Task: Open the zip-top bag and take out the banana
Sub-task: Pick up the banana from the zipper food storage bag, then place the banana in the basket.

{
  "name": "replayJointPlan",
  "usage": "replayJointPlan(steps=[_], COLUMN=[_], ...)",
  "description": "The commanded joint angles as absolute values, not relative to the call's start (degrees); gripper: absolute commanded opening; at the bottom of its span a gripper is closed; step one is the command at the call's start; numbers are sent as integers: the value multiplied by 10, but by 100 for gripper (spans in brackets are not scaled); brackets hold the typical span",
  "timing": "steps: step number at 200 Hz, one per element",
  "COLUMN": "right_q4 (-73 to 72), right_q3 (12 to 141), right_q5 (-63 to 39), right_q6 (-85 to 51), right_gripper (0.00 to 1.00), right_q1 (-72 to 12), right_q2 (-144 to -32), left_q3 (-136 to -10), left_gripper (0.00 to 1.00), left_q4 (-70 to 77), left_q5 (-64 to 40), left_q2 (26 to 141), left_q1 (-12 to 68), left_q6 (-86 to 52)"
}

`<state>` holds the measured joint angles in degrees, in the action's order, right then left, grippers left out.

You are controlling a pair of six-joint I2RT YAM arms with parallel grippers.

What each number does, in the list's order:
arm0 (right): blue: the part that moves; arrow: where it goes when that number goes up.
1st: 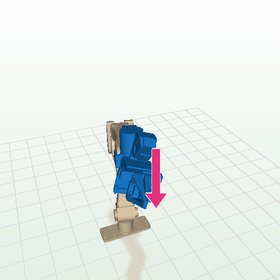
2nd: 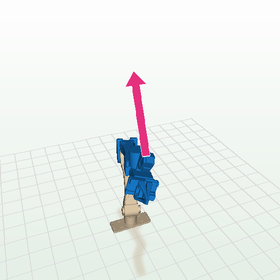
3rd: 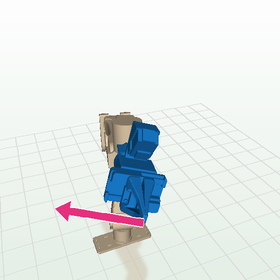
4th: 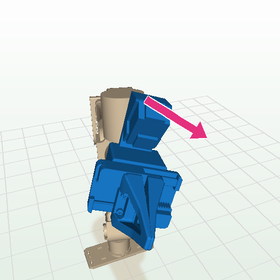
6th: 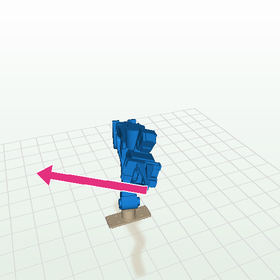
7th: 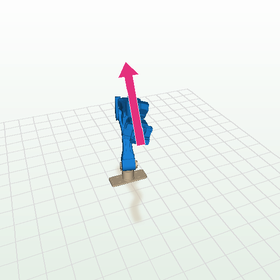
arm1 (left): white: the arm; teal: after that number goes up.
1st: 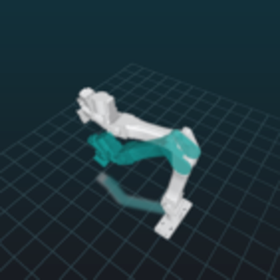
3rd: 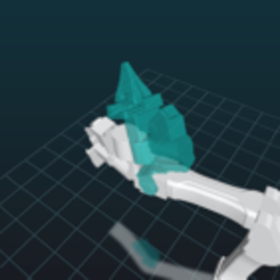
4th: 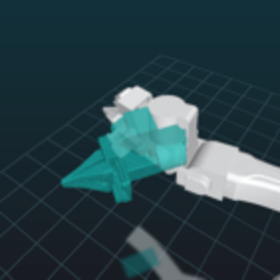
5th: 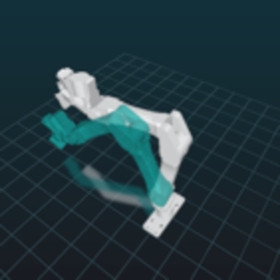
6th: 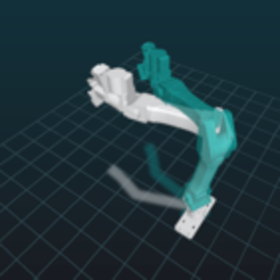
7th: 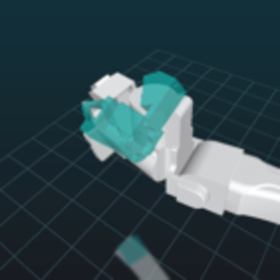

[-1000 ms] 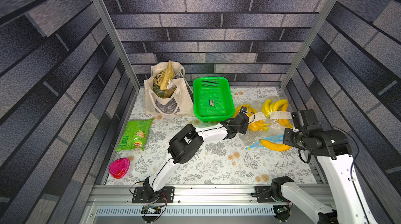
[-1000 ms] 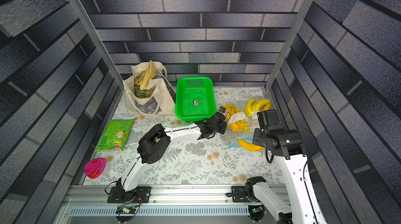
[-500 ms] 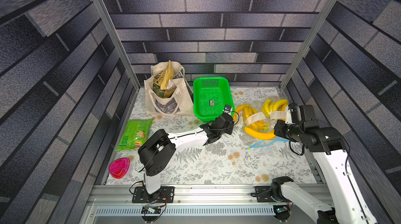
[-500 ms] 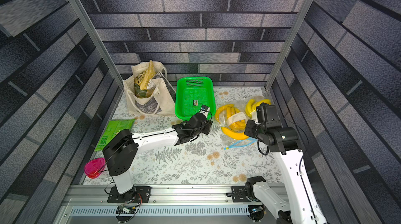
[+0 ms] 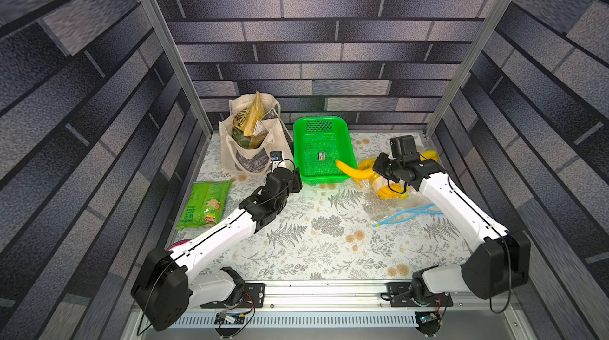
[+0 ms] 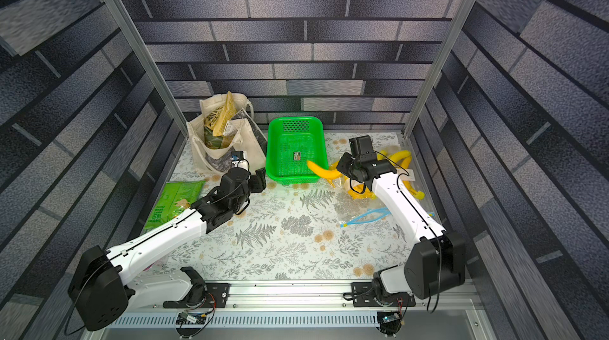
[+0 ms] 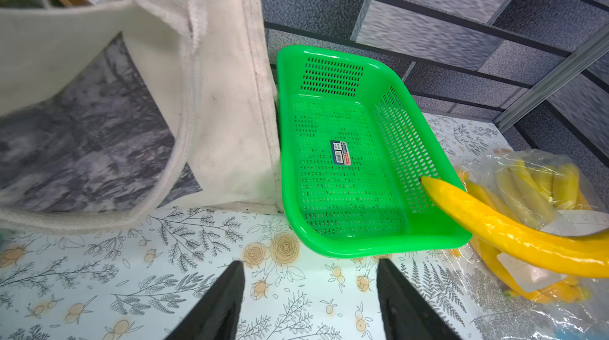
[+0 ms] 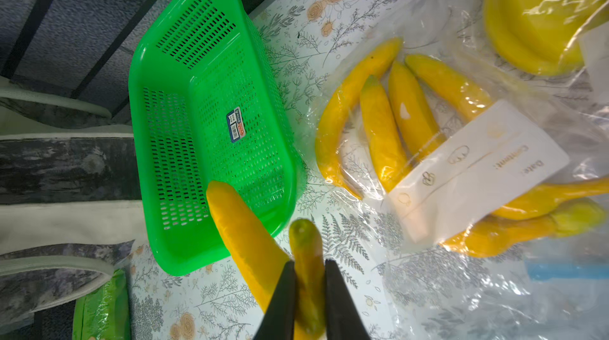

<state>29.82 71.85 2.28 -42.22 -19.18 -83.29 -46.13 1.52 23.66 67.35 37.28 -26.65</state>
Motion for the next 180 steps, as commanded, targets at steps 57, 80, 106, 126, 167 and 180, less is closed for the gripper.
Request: replayJointPlan(steps=[57, 80, 106, 126, 167, 180], right_q4=[195, 251, 322, 372, 418, 429], right_q3=[967, 1112, 1266, 1358, 1427, 1426], right_q5=[92, 101, 120, 126, 127, 130], right_q6=[-523, -489, -432, -412, -413, -410], right_gripper=[2, 2, 5, 6, 33, 46], right_q1=[-261, -263, -263, -262, -261, -262], right_q2=[-1117, -1232, -1331, -1390, -1437, -1425], left_q3=[-417, -410, -402, -401, -412, -424], left_gripper=[70, 73, 73, 73, 74, 76], left_q4=[-16, -24, -30, -37, -51, -68], left_q5=[258, 251, 239, 235, 236, 243], left_q2=[628, 618, 601, 595, 607, 619], left_q1=[359, 355, 351, 350, 350, 349], left_q6=[-287, -292, -290, -288, -288, -290])
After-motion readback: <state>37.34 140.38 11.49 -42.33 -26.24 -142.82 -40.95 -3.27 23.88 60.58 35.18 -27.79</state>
